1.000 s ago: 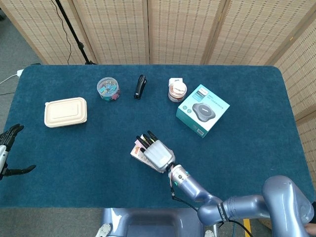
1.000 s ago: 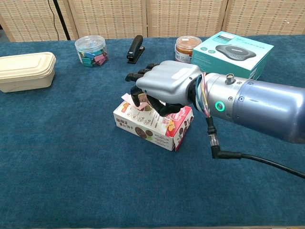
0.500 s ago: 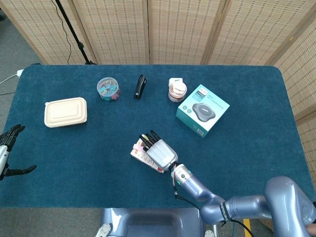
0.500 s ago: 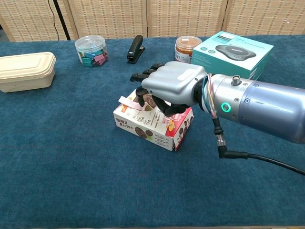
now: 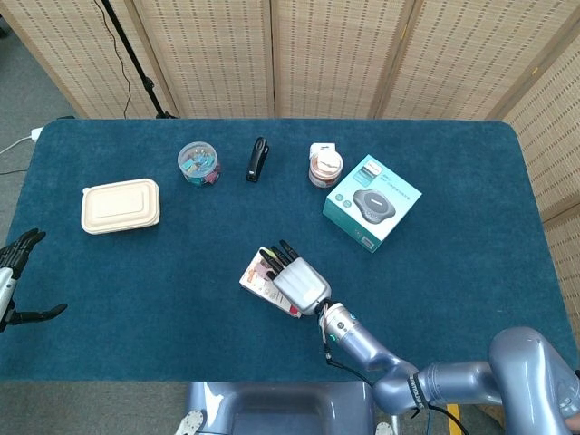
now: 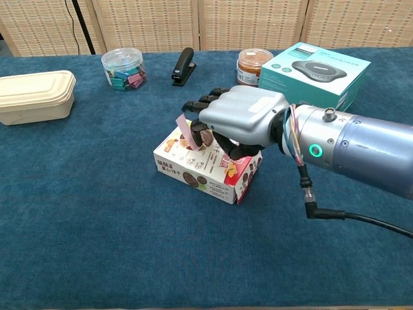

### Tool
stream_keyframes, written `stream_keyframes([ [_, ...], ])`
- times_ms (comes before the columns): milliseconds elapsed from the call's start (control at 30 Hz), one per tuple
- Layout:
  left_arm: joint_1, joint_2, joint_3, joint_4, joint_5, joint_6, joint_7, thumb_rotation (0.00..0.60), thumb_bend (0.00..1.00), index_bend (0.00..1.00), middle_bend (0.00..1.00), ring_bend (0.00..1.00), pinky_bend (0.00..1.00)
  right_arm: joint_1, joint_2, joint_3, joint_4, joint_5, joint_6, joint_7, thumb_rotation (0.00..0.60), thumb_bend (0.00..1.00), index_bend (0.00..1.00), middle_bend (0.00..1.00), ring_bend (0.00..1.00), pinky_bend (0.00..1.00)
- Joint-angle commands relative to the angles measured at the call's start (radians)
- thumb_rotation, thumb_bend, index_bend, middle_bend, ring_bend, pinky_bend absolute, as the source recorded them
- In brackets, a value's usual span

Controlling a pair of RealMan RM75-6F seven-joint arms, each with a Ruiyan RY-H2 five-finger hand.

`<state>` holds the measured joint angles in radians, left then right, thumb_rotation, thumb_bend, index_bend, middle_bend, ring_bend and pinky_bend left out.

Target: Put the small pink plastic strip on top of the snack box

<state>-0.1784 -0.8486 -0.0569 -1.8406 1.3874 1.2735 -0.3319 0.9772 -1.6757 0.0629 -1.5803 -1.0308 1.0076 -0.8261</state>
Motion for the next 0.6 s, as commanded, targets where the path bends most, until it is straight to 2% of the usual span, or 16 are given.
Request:
stream_keyframes([
  [33, 0.001, 0.001, 0.001, 0.001, 0.003, 0.001, -0.003, 0.6, 0.07, 0.0, 0.0, 0.0, 0.0, -0.006, 0.002, -0.004, 0.0, -0.008, 0.002, 0.002, 0.6, 1.0, 0.31, 0.0, 0.0, 0.0],
  [367, 0.003, 0.001, 0.002, 0.002, 0.009, 0.002, -0.01, 0.6, 0.07, 0.0, 0.0, 0.0, 0.0, -0.028, 0.005, -0.016, -0.011, -0.058, 0.011, 0.014, 0.6, 1.0, 0.31, 0.0, 0.0, 0.0],
  [600, 0.004, 0.002, 0.003, 0.003, 0.014, 0.002, -0.012, 0.6, 0.07, 0.0, 0.0, 0.0, 0.0, -0.029, -0.004, 0.001, 0.019, -0.036, -0.004, 0.003, 0.6, 1.0, 0.31, 0.0, 0.0, 0.0],
])
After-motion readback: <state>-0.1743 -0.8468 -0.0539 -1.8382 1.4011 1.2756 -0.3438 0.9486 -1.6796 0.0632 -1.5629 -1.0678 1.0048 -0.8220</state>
